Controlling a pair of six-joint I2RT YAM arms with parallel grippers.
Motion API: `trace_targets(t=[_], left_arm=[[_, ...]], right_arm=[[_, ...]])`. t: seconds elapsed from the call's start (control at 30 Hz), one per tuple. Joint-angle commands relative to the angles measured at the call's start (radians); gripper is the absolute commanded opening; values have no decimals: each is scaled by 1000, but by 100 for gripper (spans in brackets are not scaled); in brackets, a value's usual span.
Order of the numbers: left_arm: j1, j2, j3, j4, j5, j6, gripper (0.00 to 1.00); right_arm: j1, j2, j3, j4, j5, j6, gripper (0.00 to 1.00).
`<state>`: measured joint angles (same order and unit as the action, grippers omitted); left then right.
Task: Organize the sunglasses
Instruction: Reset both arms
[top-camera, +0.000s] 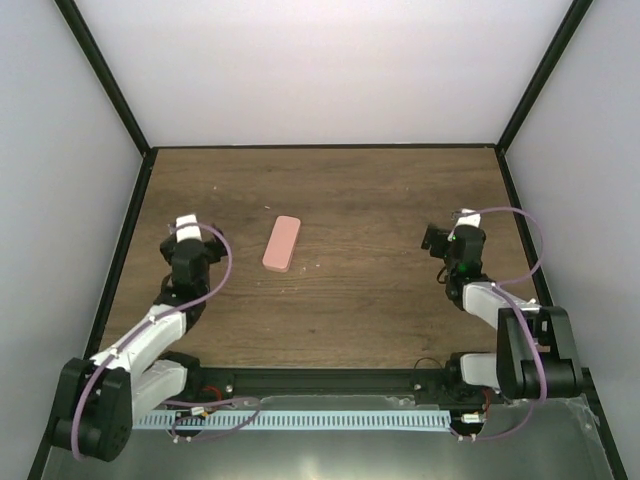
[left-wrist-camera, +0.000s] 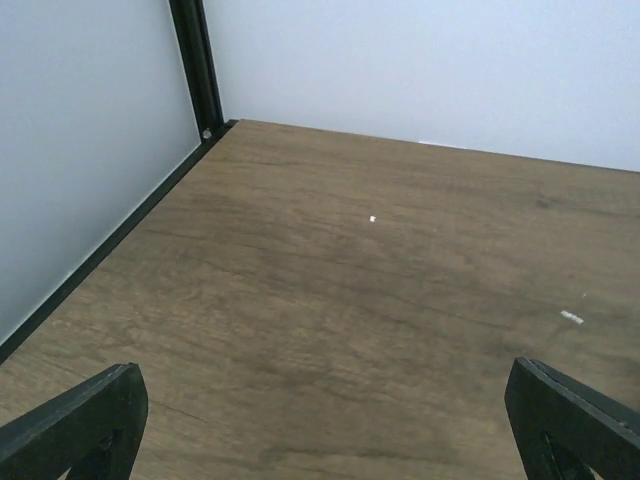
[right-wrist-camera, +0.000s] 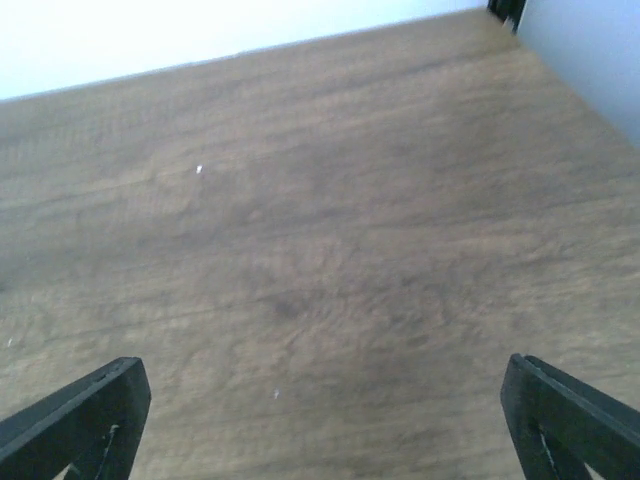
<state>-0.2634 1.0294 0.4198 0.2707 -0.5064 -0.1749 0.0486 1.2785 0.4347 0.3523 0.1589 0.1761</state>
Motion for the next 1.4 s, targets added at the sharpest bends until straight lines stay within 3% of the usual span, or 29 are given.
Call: trace_targets(t=[0.0,0.17,0.33,0.5,0.6,0.8,0.93,1.37], left_arm=[[64,-39,-150,346,98,124,100],[178,68,-222,527,248,115,100],[238,219,-217,698,338,174,100],[272,419,-132,776,492,202,100],[286,512,-123,843,537,203,100],[294,517,-120,839,502,182,100],[288,515,-120,837,488,186,100],[286,515,-121,837,487,186,100]], right_arm=[[-60,60,-49,423,-11,1,100],[-61,209,-69,598,49,17,100],[-27,203,-112,680,60,-26,100],[-16,200,-182,814,-47,-96,100],[2,246,-262,1010,-152,-168,100],[20,252,-229,947,-145,-183,100],[-23,253,-186,866,-239,-169,100],[-27,252,-185,862,-254,-171,100]])
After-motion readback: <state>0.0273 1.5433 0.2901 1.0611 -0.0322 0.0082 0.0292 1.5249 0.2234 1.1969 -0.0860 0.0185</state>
